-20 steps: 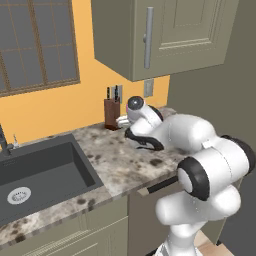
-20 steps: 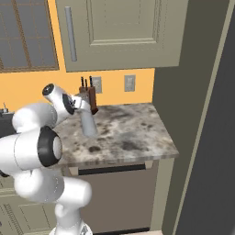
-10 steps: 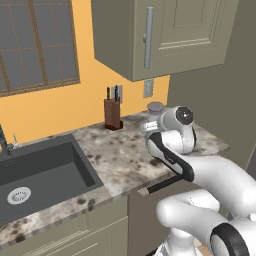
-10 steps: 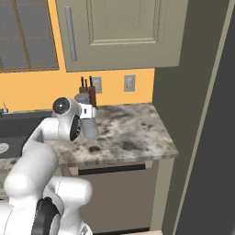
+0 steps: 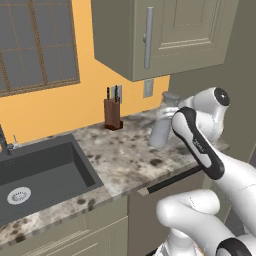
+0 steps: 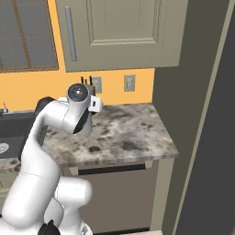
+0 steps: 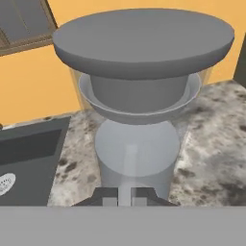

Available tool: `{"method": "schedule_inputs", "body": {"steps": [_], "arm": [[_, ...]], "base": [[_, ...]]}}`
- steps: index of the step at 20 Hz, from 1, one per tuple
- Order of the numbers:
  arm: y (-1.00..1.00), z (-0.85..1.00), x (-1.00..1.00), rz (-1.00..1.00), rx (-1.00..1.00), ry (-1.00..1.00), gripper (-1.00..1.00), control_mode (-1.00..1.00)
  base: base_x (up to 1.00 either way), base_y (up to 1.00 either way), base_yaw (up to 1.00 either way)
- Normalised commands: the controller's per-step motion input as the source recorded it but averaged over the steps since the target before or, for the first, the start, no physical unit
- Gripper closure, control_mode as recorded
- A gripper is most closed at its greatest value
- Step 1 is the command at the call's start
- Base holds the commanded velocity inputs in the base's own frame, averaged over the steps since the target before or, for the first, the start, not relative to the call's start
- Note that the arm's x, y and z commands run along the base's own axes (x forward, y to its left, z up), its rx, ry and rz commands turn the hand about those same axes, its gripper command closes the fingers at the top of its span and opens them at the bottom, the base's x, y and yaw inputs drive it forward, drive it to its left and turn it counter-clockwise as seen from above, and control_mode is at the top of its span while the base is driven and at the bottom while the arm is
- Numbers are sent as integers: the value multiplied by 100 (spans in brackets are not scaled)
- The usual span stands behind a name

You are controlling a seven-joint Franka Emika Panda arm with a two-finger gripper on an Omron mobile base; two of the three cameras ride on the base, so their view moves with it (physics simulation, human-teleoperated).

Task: Move the squash and brussel sprout from the second highest shelf to the top shelf to make space. Then, place the pitcher from the counter on the cleared second highest shelf.

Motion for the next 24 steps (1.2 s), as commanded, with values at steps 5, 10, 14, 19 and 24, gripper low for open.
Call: {"method": "schedule_inputs", "body": {"steps": [5,10,14,19,24], "arm": [[0,40,-52,-1,0,26,100,-100],[0,-3,-70,-1,-5,7,100,-100],[1,-22,-51,-1,-14,-3,100,-100],[6,0,-2,0,-7,-15,100,-100],[0,0,0,0,0,-15,100,-100]], "base": [[0,0,0],[0,0,0],[0,0,0],[0,0,0],[0,0,0]]}}
